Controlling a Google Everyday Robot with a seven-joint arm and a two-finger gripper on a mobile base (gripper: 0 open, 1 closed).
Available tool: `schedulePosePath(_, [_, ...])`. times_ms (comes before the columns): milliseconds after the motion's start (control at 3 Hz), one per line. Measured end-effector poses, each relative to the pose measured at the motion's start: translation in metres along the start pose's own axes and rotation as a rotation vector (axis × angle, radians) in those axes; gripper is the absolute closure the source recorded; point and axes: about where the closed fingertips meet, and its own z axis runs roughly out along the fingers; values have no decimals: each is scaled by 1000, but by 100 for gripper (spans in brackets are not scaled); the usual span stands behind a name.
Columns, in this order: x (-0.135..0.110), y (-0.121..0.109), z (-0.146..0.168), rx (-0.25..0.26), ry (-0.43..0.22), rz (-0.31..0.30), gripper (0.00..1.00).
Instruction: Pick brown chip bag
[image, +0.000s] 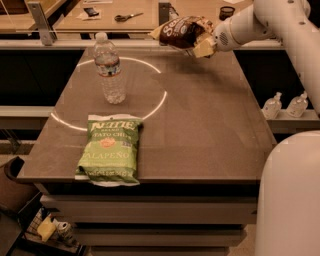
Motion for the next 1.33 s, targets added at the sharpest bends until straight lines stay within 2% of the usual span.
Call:
schedulePosePath(667, [-40, -2, -38, 15, -73, -64, 100])
schedulePosePath(1000, [-55, -2, -65, 51, -91, -92, 100])
schedulePosePath(1333, [-74, 3, -108, 102, -123, -136, 100])
